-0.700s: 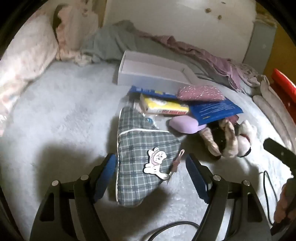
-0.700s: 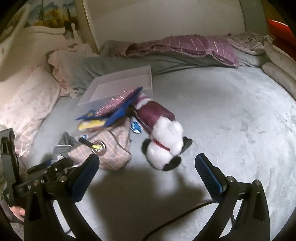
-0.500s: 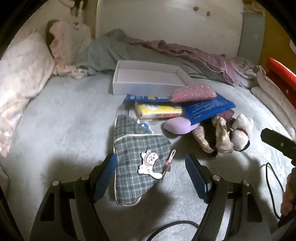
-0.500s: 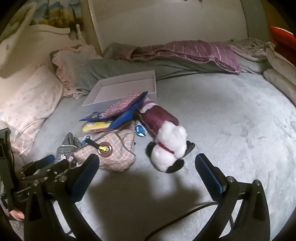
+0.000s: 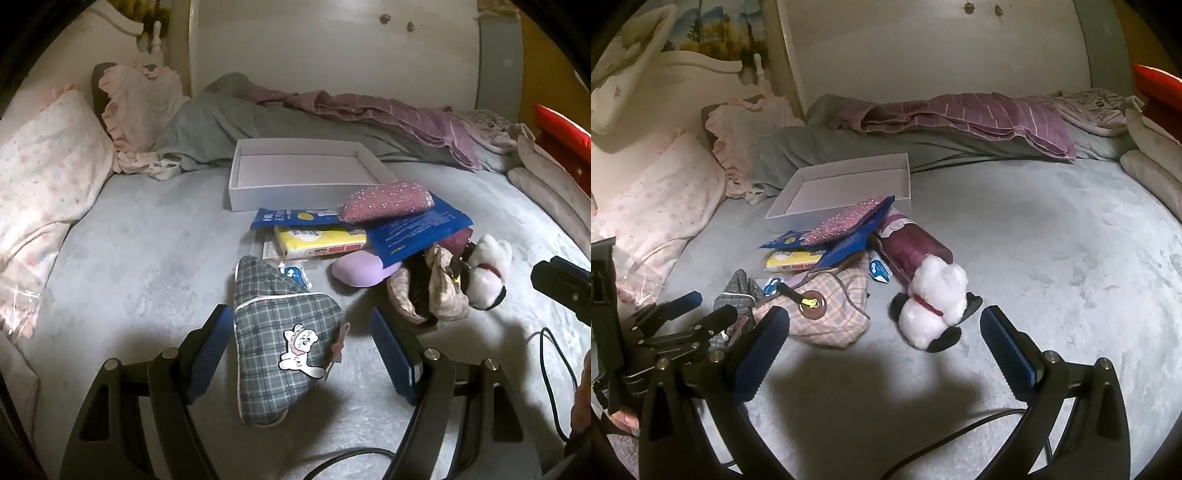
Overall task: Organize soft objects
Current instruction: 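Move the left tool toward the green plaid pouch while the right tool approaches the beige plaid pouch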
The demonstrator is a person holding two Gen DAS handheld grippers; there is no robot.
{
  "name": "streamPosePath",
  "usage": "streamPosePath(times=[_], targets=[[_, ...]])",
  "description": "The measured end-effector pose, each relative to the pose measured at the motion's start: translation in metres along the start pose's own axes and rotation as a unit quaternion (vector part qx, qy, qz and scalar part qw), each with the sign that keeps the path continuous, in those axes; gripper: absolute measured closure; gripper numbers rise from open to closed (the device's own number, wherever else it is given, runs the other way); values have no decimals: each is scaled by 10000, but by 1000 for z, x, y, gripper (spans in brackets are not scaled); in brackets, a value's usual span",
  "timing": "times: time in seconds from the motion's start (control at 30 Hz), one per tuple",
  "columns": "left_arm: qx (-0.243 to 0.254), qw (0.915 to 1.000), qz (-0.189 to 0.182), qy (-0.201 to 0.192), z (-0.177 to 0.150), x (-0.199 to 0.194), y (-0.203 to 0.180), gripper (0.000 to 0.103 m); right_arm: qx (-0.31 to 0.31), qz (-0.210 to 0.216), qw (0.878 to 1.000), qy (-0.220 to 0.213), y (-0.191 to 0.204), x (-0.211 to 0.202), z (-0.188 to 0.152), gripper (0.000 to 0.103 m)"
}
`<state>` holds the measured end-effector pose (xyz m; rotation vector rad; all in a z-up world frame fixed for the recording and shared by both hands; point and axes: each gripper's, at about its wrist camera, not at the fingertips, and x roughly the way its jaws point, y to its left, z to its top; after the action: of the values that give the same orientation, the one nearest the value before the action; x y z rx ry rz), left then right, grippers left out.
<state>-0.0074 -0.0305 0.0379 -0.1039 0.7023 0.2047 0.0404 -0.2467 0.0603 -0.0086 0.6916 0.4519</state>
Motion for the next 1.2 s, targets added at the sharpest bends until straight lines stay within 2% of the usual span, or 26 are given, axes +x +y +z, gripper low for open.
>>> streamPosePath(times=[0.2, 0.33, 0.43, 0.73, 0.87, 1.07, 1.2], targets=[[-113, 9999, 103, 27, 13, 2, 5, 26, -77, -80, 9999, -87, 2, -2, 3, 1], [96, 9995, 270, -94, 22, -3, -1, 26, -45, -18, 9999, -160, 0, -5, 5, 1], [195, 9996, 179, -47, 25, -3, -4, 26, -16, 7, 9999, -163, -2, -5, 6, 1], [367, 9990, 237, -109, 17, -9, -14, 26, -28, 299, 9995, -21, 2, -2, -1, 1], [470, 9984, 302, 2, 12, -6, -18, 26, -85, 336, 9994, 75, 7, 2, -3, 1], [210, 9993, 242, 165, 10, 0, -8, 26, -379, 285, 9979, 436, 20, 15, -8, 1], [-51, 9992, 119, 373, 7, 7, 2, 26, -872, 215, 9941, 607, 37, 21, -14, 1]])
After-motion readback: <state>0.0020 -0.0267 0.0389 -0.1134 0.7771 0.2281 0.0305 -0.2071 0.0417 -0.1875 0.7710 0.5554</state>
